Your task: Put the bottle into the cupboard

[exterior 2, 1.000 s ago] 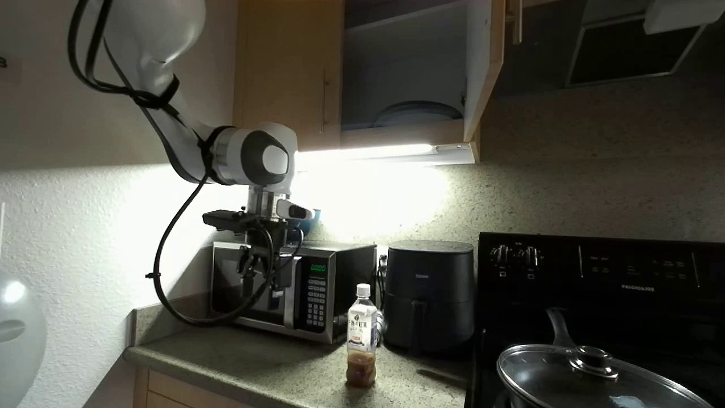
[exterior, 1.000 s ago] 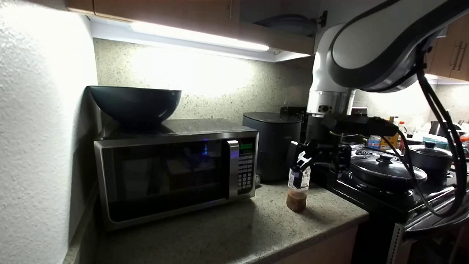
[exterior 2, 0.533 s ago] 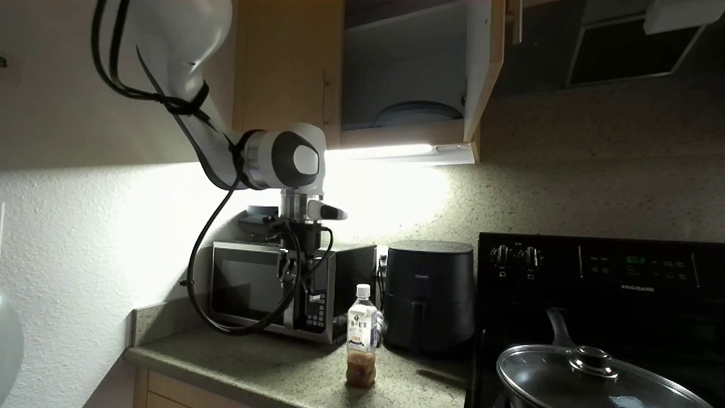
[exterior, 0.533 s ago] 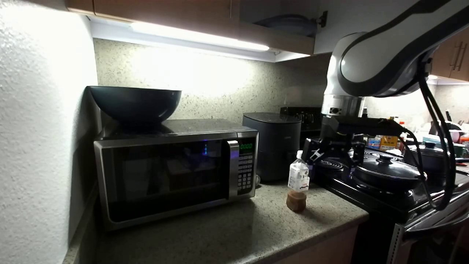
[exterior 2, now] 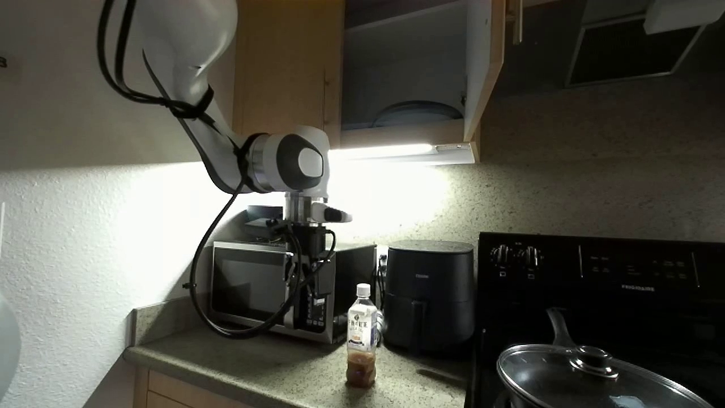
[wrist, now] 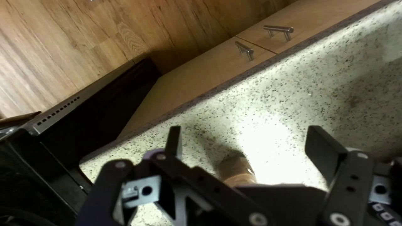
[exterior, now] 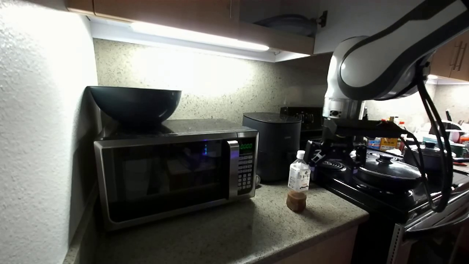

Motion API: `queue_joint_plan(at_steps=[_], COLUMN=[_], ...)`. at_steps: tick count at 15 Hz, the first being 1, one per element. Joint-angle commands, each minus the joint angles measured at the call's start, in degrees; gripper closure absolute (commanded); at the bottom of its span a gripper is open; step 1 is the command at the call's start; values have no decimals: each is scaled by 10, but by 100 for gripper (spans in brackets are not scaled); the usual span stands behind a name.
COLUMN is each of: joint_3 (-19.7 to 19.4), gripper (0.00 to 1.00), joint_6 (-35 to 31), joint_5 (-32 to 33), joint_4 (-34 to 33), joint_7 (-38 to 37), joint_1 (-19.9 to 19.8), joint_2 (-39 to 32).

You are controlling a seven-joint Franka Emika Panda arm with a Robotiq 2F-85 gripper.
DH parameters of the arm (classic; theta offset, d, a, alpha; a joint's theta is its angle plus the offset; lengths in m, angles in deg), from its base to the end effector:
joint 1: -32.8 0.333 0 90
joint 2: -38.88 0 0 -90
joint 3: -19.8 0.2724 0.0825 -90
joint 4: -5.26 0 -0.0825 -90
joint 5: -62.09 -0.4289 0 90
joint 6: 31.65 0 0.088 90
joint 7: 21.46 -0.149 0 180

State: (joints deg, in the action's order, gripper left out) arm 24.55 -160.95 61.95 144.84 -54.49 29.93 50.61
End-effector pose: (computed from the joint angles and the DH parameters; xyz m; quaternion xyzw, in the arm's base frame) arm 0.5062 0.0148 0.2714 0.9628 -0.2699 0.0140 0.0034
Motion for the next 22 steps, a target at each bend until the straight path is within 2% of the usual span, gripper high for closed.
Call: queue_joint_plan(at_steps=[1, 4, 5, 7, 10, 13, 15, 16, 19, 22], joint_3=[-13, -31, -34, -42, -40, -36, -31, -34, -34, -43], gripper=[0, 0, 0, 0, 0, 0, 0, 0, 0, 0], joint_6=[-16, -22, -12, -14, -61, -147, -188, -160, -175, -165], joint_5=[59, 83, 65, 67, -1, -80, -68, -62, -63, -56], joint_4=[-15, -25, -14, -22, -22, -27, -31, -27, -29, -42], joint_7=[-66, -94, -65, -68, -57, -52, -82, -67, -67, 61], joint_1=[-29, -35, -26, -27, -9, 10, 13, 12, 13, 15], joint_2=[-38, -58, -41, -53, -50, -58, -63, -57, -58, -68])
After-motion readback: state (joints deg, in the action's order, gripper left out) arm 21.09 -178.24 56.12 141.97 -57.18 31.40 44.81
